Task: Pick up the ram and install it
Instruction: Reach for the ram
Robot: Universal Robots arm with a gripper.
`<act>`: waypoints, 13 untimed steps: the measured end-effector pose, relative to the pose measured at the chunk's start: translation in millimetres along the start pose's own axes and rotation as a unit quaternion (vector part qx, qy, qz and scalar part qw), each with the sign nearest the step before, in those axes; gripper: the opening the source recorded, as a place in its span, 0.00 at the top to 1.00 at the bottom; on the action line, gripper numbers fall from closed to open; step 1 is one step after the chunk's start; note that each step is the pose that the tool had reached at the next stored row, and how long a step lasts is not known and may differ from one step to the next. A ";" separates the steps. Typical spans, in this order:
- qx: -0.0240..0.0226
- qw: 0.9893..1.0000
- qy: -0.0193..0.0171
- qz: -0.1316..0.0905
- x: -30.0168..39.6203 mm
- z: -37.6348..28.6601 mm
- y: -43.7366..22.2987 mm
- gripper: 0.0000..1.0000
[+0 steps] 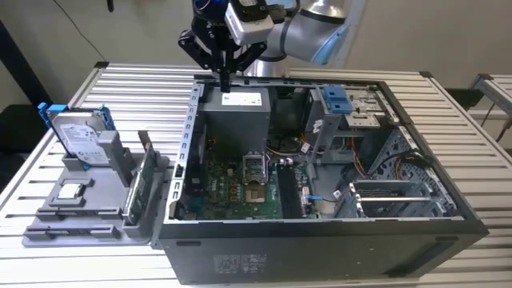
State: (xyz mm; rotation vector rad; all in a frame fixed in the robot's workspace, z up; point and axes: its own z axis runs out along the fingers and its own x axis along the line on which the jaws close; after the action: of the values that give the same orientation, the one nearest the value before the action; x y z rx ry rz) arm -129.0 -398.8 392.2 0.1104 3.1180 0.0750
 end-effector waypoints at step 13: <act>0.000 1.000 0.000 0.000 3.6 0.4 -0.3 0.89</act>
State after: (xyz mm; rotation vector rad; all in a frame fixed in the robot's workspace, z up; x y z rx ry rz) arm -132.6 -398.8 391.7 0.1105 3.1180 0.0751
